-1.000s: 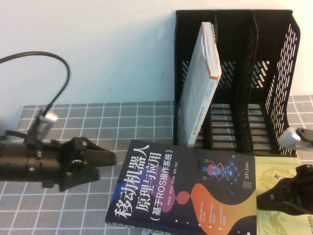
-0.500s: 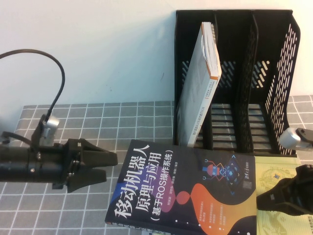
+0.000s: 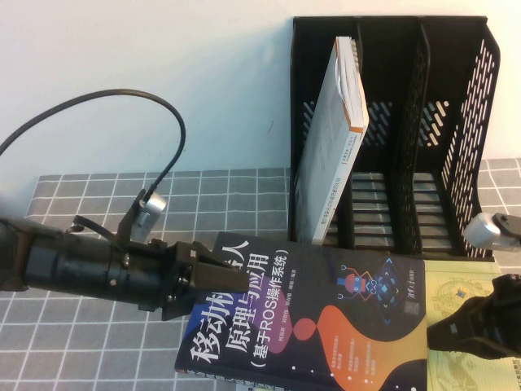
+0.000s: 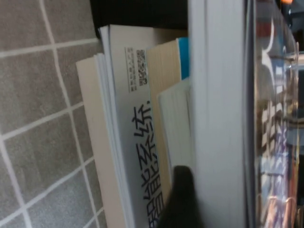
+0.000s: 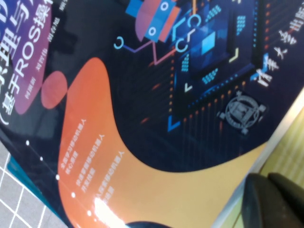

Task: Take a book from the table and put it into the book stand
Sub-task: Pick up the book with your left arm, then place the book on the book shelf

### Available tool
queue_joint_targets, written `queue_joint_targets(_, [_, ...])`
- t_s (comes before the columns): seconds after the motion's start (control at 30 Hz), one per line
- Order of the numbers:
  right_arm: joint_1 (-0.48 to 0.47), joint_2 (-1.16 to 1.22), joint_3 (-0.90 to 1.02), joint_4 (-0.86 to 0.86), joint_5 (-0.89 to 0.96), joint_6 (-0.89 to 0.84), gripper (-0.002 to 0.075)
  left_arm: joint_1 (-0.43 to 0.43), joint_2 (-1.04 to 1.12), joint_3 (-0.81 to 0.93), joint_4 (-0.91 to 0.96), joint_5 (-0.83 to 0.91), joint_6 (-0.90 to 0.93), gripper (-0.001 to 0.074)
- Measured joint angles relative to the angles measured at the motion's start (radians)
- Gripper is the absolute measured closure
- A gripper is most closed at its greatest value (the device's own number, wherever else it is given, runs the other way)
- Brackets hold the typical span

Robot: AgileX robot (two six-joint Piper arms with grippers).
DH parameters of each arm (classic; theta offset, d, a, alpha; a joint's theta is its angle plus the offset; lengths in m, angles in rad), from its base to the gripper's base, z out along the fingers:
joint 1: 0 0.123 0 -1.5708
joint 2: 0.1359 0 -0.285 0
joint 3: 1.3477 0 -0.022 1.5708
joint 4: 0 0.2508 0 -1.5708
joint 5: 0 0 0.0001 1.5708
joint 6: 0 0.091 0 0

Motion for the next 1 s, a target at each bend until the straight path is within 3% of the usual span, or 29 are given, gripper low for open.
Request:
queue_joint_targets(0.07, [0.000,0.000,0.000,0.000,0.000,0.000,0.0729,-0.008,0.000,0.000,0.003,-0.010,0.000,0.0292])
queue_joint_targets(0.17, [0.000,0.000,0.000,-0.002,0.002,0.000,0.0729,-0.008,0.001,0.000,0.007,-0.027,0.000,0.0547])
queue_joint_targets(0.23, [0.000,-0.008,0.000,-0.004,0.000,0.000,0.0729,-0.008,0.001,-0.002,0.003,-0.014,0.000,0.0616])
queue_joint_targets(0.5, [0.002,-0.224,0.008,-0.063,-0.062,0.011,0.0729,-0.012,-0.052,-0.004,0.006,-0.010,-0.011,0.0615])
queue_joint_targets(0.7, [0.002,-0.428,0.009,-0.180,-0.125,0.117,0.0729,-0.016,-0.176,-0.040,0.043,-0.010,-0.072,0.0615])
queue_joint_targets(0.83, [0.002,-0.517,0.009,-0.239,-0.134,0.165,0.0729,-0.028,-0.280,-0.134,0.051,-0.006,-0.118,0.0617])
queue_joint_targets(1.0, [0.002,-0.581,0.010,-0.248,-0.133,0.183,0.0729,-0.103,-0.351,-0.320,0.066,-0.057,-0.170,0.0617])
